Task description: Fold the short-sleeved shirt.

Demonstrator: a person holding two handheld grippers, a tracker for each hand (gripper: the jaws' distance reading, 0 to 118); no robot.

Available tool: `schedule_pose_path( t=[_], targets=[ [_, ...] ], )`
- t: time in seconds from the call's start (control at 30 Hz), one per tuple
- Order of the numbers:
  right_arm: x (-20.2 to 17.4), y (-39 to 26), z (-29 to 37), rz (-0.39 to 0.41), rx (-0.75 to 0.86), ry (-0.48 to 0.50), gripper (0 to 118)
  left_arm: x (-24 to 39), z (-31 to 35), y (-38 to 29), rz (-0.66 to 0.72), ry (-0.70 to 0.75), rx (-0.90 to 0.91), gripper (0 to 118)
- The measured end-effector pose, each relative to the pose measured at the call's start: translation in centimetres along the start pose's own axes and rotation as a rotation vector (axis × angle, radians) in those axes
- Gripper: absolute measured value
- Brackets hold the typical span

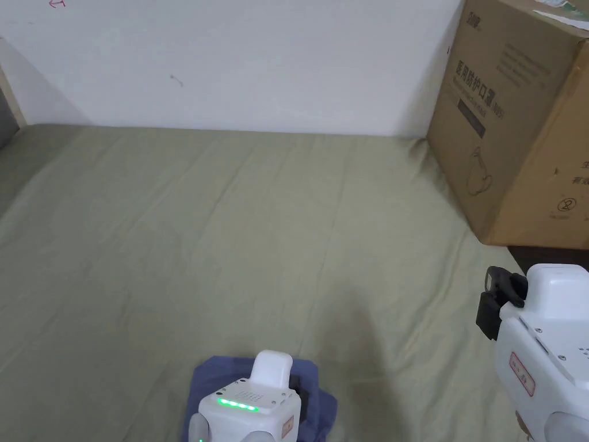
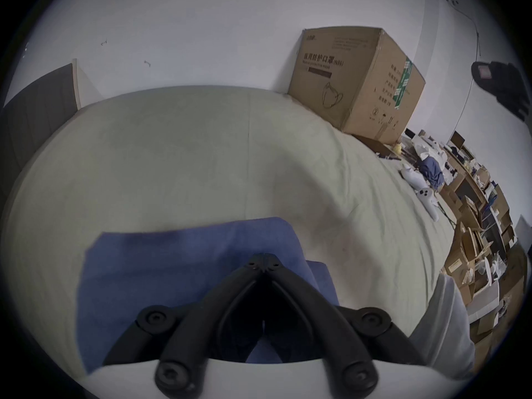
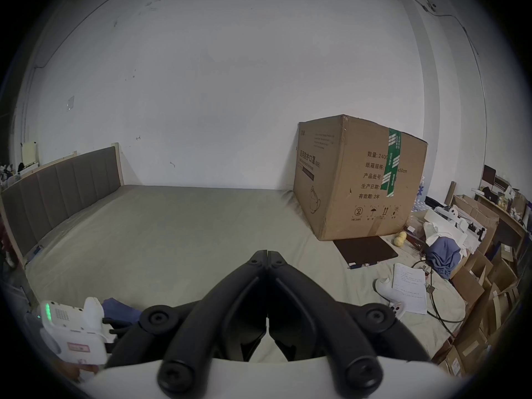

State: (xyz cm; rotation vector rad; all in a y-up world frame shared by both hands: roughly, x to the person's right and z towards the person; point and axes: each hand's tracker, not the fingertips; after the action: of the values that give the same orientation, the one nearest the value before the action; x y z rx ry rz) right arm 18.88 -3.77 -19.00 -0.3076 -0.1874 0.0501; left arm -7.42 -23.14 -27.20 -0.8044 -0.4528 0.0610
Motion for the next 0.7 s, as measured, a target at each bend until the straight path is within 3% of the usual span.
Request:
schedule_pose_path(
  t=[0.37, 0.7],
  targets=[
    [0.7, -1.2, -0.4, -0.014, -0.038, -0.01, 0, 1.2, -1.9, -2.1, -0.065, 0.066, 0.004, 0],
    [-0.9, 1.1, 2.1, -0.028, 0.061, 0.032, 0, 1.6, 8.3, 6.0, -0.108, 0.036, 0.319, 0]
  ],
)
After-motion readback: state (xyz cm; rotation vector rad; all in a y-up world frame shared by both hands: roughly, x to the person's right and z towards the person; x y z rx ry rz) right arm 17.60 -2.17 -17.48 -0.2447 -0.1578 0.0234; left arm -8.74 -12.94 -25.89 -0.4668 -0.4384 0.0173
